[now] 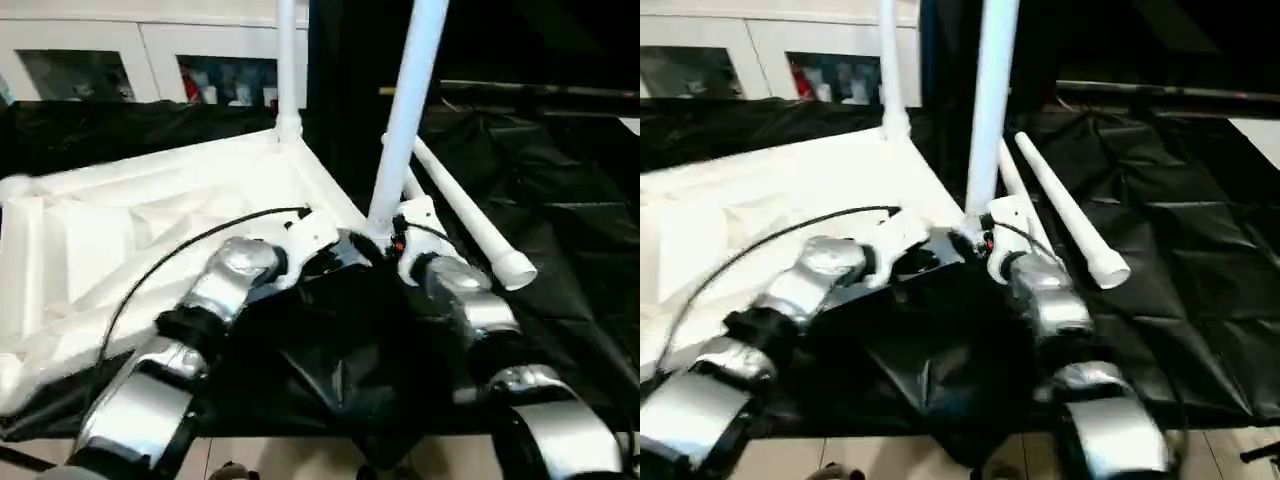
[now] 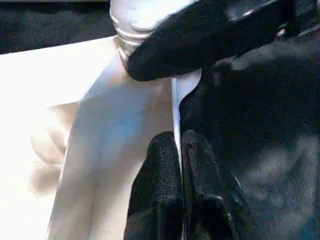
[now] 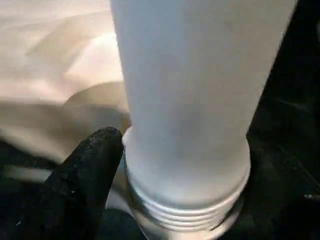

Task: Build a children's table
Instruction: Rotate leg to tighten

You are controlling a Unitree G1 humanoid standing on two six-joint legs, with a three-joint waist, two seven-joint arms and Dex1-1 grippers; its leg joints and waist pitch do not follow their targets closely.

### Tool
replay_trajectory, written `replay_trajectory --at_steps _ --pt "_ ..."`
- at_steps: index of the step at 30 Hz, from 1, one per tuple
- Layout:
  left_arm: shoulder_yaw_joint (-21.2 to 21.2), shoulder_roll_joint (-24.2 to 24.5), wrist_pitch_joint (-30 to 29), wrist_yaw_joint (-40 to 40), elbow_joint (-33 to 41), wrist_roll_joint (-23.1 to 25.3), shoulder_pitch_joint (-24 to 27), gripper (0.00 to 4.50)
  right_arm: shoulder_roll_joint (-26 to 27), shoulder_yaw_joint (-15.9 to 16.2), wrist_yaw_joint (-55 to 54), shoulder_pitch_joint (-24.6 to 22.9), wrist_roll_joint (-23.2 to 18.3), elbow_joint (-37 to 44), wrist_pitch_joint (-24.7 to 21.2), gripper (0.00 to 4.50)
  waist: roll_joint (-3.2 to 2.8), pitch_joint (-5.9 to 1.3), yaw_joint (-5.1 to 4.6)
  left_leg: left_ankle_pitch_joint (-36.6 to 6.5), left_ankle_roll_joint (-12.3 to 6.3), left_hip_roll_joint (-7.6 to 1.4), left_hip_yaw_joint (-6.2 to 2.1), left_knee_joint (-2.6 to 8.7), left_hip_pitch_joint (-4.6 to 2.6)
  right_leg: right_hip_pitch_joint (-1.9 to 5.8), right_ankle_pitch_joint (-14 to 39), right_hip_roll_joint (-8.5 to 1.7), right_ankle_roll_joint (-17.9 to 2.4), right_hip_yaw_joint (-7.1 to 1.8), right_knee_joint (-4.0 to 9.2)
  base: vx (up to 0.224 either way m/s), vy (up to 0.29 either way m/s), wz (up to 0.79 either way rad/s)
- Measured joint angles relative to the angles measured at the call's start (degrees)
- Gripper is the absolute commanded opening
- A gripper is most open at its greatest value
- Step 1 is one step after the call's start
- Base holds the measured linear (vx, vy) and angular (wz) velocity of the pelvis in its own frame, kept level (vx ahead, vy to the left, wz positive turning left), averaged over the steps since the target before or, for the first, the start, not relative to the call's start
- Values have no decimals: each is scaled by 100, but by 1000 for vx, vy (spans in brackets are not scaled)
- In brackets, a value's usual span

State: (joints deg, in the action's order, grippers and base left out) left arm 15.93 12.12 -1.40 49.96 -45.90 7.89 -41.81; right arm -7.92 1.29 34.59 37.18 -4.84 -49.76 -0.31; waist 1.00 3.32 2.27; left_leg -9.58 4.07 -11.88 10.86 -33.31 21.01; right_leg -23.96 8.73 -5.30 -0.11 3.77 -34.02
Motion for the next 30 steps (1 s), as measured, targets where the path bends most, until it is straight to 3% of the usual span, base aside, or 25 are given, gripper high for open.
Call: replay_trajectory --at_steps 7,11,15,24,30 --pt "79 553 468 1304 429 -242 328 0 -832 587 1985 -393 -28 951 -19 368 1 0 113 -2 0 0 9 13 2 0 -8 -2 -16 -5 8 0 0 0" --pt "78 735 471 1736 521 -376 394 0 -1010 717 2504 -481 -54 1184 -72 368 2 1 131 -2 0 0 29 12 4 -5 -8 -3 -17 -5 4 0 0 0" --pt "73 804 492 1892 559 -413 430 0 -1106 749 2717 -565 -59 1304 -97 368 4 2 128 -1 0 -1 27 11 2 -4 -8 -3 -16 -6 3 0 0 0" --pt "64 799 500 1920 559 -419 431 0 -1068 749 2778 -589 -188 1386 -332 286 6 3 128 -1 0 -1 26 11 3 -4 -7 -2 -14 -6 3 0 0 0" --pt "13 616 463 1345 384 -296 350 0 -623 402 1833 -692 -218 1329 -463 277 8 4 93 0 1 -1 19 4 -5 0 10 -2 14 -11 0 0 0 0"
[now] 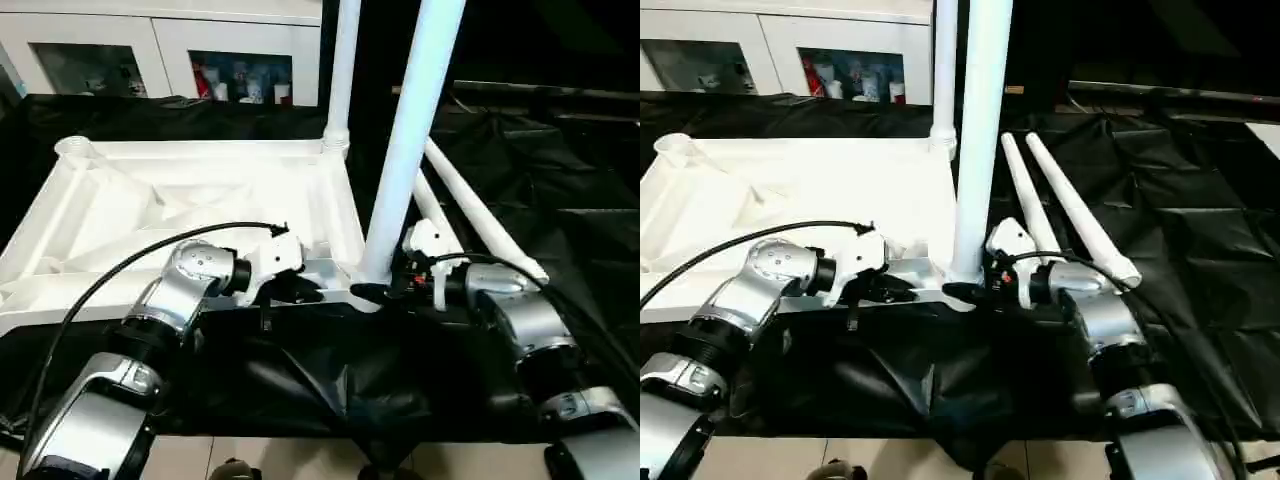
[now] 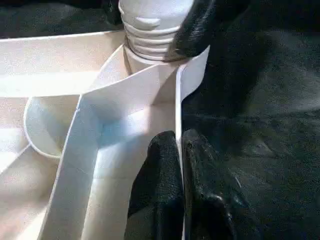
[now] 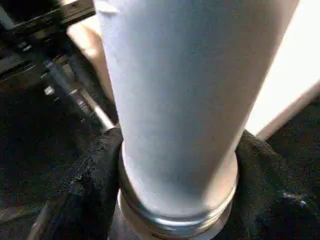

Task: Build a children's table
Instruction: Rotate leg to tighten

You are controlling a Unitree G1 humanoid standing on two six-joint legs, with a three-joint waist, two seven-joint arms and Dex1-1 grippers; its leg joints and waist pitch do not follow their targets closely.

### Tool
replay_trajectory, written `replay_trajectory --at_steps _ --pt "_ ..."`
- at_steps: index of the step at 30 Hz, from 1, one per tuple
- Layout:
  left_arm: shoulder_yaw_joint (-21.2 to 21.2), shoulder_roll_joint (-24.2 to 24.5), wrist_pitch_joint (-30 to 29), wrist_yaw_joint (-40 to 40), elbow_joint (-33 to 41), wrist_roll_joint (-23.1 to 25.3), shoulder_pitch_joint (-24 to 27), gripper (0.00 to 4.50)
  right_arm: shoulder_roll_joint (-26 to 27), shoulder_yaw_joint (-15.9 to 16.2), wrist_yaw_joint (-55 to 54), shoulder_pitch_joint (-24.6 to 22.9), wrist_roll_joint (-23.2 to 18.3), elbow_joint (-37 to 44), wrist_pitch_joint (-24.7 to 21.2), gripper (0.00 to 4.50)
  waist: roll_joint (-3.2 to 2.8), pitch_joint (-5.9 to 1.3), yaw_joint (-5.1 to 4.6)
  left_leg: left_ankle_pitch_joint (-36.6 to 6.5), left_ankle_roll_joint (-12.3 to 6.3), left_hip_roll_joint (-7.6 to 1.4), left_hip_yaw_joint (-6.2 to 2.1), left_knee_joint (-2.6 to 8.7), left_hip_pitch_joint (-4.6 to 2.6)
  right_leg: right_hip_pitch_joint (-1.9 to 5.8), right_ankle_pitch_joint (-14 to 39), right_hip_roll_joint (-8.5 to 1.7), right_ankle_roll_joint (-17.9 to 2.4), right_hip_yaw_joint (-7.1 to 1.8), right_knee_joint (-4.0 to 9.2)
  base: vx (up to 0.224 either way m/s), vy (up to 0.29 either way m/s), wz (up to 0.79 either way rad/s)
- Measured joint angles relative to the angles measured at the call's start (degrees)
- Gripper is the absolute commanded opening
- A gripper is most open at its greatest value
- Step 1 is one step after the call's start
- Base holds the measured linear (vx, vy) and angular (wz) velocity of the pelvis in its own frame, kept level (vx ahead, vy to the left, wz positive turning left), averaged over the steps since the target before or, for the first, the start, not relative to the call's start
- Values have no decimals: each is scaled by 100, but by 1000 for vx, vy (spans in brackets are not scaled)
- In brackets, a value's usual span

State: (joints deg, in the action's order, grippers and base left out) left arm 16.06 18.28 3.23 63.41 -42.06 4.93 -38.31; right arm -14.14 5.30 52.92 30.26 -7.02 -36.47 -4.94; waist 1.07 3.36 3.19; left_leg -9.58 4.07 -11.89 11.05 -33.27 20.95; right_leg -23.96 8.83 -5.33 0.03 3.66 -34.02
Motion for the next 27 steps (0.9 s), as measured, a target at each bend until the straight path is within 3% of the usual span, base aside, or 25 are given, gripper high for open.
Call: replay_trajectory --at_steps 7,11,12,17,21,27 --pt "-14 -945 -661 -1850 -786 381 -582 0 789 -435 -2882 563 284 -801 -247 275 7 -8 -99 0 0 6 -3 -39 -14 23 6 -6 9 -10 16 0 0 0" --pt "-15 -1248 -923 -2317 -904 400 -673 0 975 -581 -3574 695 316 -1044 -190 275 -23 -33 -111 -1 -2 6 -10 -32 -13 54 6 -6 10 2 79 0 0 0" --pt "-14 -1265 -922 -2349 -921 401 -677 0 1000 -617 -3603 695 319 -1091 -126 330 -28 -37 -115 -1 -3 6 -11 -30 -12 59 6 -5 10 3 92 0 0 0" --pt "-67 -1294 -906 -2436 -1056 446 -751 0 1105 -713 -3607 716 318 -1264 138 371 -14 -46 -140 -2 -5 9 -10 -36 -6 61 6 -6 9 0 102 0 0 0" --pt "-50 -1198 -788 -2319 -1051 436 -741 0 986 -690 -3154 710 296 -1273 219 371 -14 -45 -145 -2 -5 5 -11 -26 -2 51 4 -5 8 5 97 0 0 0" --pt "-44 -630 -369 -1262 -735 281 -492 0 258 -291 -1251 334 191 -719 259 371 -14 -45 -124 -1 -5 0 -16 25 2 48 -5 2 -1 21 85 0 0 0"
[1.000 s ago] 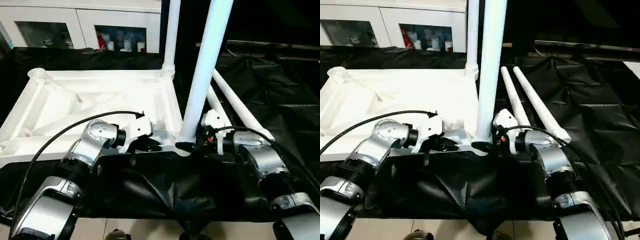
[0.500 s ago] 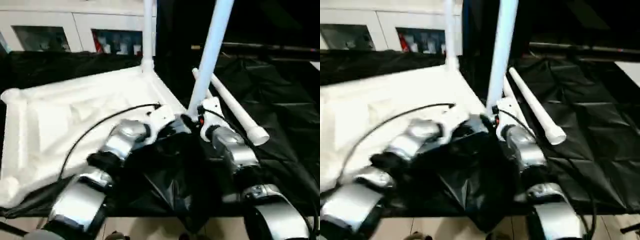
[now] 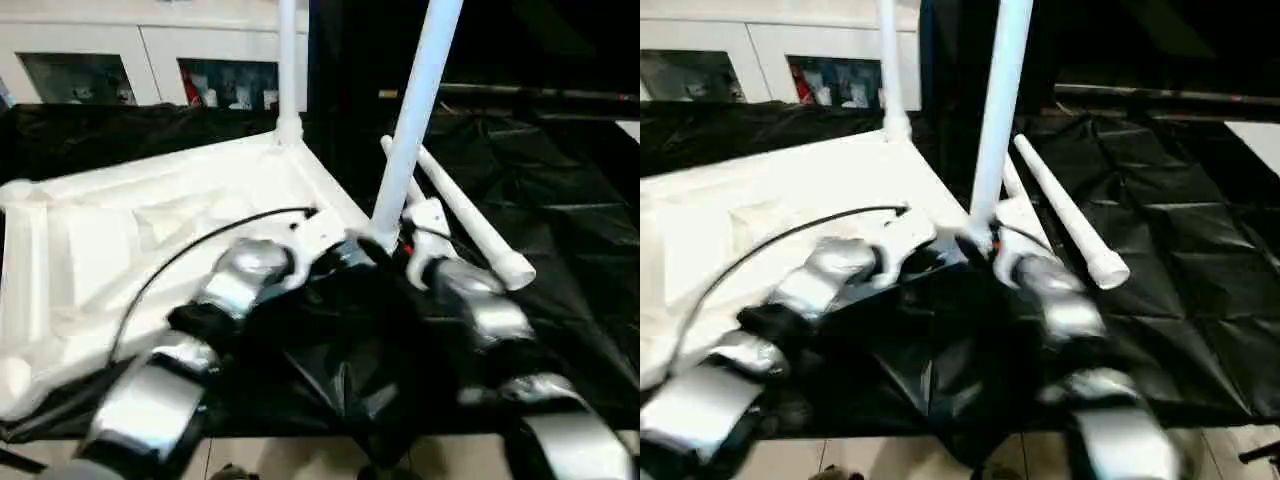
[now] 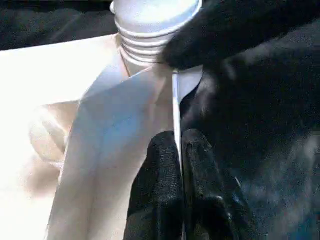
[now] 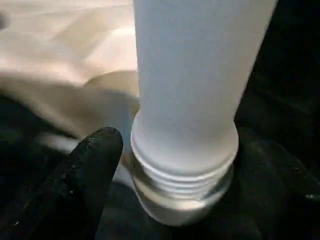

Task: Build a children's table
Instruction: Rotate leg to tighten

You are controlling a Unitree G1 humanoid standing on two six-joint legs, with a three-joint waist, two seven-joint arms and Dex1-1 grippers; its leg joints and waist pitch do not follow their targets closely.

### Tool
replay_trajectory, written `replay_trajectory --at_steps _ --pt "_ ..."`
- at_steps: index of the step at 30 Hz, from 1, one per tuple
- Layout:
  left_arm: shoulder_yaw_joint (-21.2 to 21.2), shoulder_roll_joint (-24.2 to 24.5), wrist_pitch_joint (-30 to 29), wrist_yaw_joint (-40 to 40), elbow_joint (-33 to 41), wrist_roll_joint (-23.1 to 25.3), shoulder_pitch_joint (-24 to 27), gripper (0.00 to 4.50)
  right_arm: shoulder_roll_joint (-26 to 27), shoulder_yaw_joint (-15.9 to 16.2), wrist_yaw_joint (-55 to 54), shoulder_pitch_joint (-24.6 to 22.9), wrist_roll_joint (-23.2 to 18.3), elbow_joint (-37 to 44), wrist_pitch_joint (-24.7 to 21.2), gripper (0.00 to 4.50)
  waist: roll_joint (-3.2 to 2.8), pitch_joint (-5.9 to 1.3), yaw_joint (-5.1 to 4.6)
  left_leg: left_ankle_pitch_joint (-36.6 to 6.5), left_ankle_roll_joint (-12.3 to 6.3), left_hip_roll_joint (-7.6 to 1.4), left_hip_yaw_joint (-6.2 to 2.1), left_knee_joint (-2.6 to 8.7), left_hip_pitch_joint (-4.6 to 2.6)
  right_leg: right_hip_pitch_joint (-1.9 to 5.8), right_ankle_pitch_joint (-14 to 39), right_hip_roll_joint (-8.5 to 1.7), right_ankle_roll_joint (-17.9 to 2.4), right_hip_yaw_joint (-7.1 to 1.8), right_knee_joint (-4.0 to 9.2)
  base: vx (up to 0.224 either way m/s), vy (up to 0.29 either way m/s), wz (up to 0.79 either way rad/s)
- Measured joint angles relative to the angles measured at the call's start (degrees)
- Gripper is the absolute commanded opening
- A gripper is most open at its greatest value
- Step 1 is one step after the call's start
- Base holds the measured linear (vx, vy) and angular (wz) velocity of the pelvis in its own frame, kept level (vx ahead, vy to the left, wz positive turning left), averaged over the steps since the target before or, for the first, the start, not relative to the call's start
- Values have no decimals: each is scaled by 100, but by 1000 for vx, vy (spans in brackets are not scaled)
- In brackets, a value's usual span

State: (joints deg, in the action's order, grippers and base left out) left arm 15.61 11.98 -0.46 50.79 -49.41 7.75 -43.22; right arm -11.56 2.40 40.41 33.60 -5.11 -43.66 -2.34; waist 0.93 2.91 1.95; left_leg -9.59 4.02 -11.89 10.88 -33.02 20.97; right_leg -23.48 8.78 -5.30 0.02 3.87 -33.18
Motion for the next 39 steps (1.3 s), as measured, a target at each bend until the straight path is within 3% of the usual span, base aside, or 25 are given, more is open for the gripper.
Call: replay_trajectory --at_steps 4,10,16,19,24,30,34,39 --pt "55 446 173 1012 431 -214 245 0 -539 302 1202 -129 -118 469 -109 371 -1 0 58 -4 -4 0 16 19 5 -25 -21 1 -35 -1 -6 0 0 0" --pt "111 705 192 1888 822 -385 454 0 -668 519 2017 -231 -201 804 -202 371 -2 0 187 -5 -6 -2 42 25 17 -47 -19 0 -37 -6 -6 0 0 0" --pt "110 776 194 2038 842 -428 499 0 -750 645 2255 -287 -201 985 -266 350 -1 0 179 -5 -3 -2 40 19 8 -42 -21 0 -39 -13 -8 0 0 0" --pt "110 779 193 2048 858 -429 505 0 -752 669 2265 -357 -201 997 -337 308 -1 0 176 -5 -3 -1 40 19 9 -42 -21 0 -39 -14 -7 0 0 0" --pt "110 776 193 2057 875 -428 513 0 -756 674 2243 -433 -196 1080 -389 282 -1 0 180 -5 -3 -2 41 20 10 -43 -21 0 -39 -13 -10 0 0 0" --pt "86 445 186 1080 568 -213 362 0 -297 297 818 -374 -146 821 -597 272 8 -5 138 -4 -3 -1 32 2 -7 -25 -15 -1 -28 -22 -12 0 0 0" --pt "44 -46 -82 81 217 9 108 0 355 -259 -763 -206 -163 476 -729 272 8 -8 92 -3 -3 2 30 -16 -9 -22 -3 -3 -8 -30 -9 0 0 0" --pt "40 -563 -378 -786 -57 140 -82 0 779 -532 -2106 -9 -110 164 -600 272 -17 -25 86 -4 -4 8 35 -19 -13 -8 -2 -8 -7 -35 6 0 0 0"
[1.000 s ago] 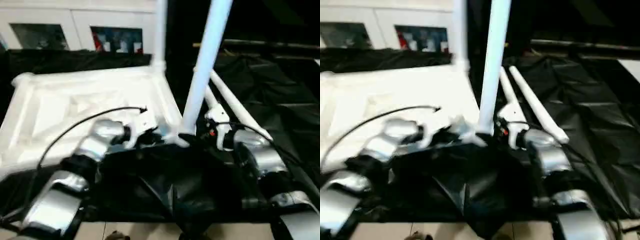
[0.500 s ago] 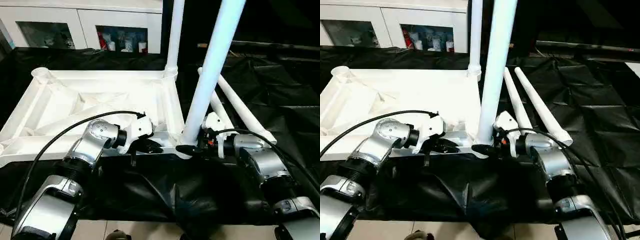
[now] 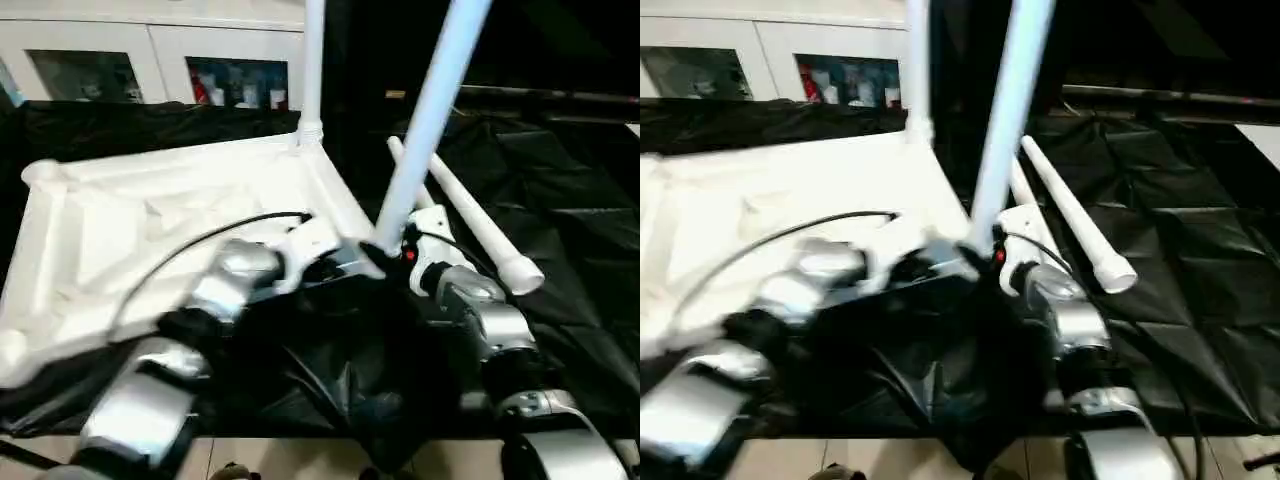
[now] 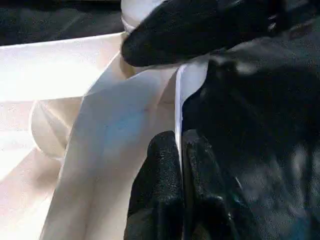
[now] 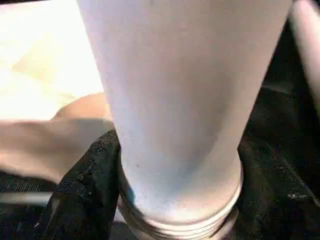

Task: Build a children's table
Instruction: Rotate leg to tighten

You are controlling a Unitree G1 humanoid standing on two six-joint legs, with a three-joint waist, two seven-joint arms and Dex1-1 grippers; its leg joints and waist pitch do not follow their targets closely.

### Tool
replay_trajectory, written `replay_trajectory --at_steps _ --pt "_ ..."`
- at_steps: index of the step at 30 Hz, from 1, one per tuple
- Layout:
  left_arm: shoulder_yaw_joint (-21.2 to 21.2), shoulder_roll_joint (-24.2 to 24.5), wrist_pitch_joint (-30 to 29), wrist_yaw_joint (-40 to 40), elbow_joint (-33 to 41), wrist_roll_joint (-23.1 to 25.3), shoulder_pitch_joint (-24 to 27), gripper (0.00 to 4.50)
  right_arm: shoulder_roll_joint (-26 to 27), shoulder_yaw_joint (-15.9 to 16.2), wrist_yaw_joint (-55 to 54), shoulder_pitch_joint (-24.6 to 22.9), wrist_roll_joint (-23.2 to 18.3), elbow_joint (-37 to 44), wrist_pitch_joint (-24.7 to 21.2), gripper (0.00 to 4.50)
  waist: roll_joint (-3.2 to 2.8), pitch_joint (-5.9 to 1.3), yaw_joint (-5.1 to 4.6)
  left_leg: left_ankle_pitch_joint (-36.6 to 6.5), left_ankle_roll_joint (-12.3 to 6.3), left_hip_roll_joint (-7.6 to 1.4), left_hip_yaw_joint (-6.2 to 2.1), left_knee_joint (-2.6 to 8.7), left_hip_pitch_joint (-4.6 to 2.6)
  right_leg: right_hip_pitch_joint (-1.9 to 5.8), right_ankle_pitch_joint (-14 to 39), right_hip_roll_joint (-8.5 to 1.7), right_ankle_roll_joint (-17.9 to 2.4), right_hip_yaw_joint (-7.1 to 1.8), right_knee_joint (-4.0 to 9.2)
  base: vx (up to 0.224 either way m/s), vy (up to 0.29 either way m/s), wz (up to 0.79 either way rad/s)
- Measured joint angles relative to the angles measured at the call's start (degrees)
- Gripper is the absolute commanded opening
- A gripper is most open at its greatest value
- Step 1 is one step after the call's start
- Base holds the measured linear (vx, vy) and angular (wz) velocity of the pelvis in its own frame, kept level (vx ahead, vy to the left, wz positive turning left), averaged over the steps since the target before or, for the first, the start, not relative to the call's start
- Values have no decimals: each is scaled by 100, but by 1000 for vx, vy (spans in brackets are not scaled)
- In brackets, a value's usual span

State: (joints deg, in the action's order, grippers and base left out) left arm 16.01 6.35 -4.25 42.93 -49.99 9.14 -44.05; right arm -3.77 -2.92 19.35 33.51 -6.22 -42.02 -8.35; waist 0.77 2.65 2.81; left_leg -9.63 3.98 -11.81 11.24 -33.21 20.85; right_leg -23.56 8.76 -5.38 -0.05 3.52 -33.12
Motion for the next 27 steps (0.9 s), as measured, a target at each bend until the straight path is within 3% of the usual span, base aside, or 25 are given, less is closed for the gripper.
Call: replay_trajectory --at_steps 2,4,6,10,14,17,22,27 --pt "-1 -90 -48 -152 -60 10 -44 0 65 -10 -285 51 63 -113 137 272 -8 -5 -1 -1 -1 2 0 3 1 0 0 -1 1 0 0 0 0 0" --pt "-14 -112 -48 -176 -77 15 -57 0 112 -86 -319 52 109 -146 228 328 -11 -7 6 -1 -1 1 -1 9 1 -1 1 -1 1 3 0 0 0 0" --pt "-38 -116 -49 -165 -77 15 -57 0 123 -113 -279 52 107 -148 260 343 -15 -8 8 0 -1 1 -2 13 2 -2 0 -1 1 4 -1 0 0 0" --pt "-57 -37 -37 7 -13 -13 -46 0 -87 160 21 16 266 -157 480 383 -20 -5 8 0 -1 0 -1 19 17 -19 -7 -1 -9 7 -2 0 0 0" --pt "-116 215 72 472 198 -211 118 0 -538 416 1122 -14 226 -64 470 383 -20 -5 -14 -1 -1 -7 0 32 18 -24 -20 4 -31 20 -11 0 0 0" --pt "-121 513 246 1108 372 -331 265 0 -1070 779 2107 -99 308 185 477 383 -18 -5 23 -1 -1 -12 1 43 20 -27 -19 9 -29 31 -12 0 0 0" --pt "-64 1044 464 2192 695 -557 499 0 -1361 913 3341 -309 45 603 396 383 -11 -1 63 -1 -1 -14 3 43 26 -35 -18 9 -29 28 -12 0 0 0" --pt "-24 1257 496 2706 883 -703 594 0 -1440 1017 3863 -448 -195 825 326 383 -1 6 87 -1 0 -12 7 36 32 -38 -20 6 -31 22 -11 0 0 0"
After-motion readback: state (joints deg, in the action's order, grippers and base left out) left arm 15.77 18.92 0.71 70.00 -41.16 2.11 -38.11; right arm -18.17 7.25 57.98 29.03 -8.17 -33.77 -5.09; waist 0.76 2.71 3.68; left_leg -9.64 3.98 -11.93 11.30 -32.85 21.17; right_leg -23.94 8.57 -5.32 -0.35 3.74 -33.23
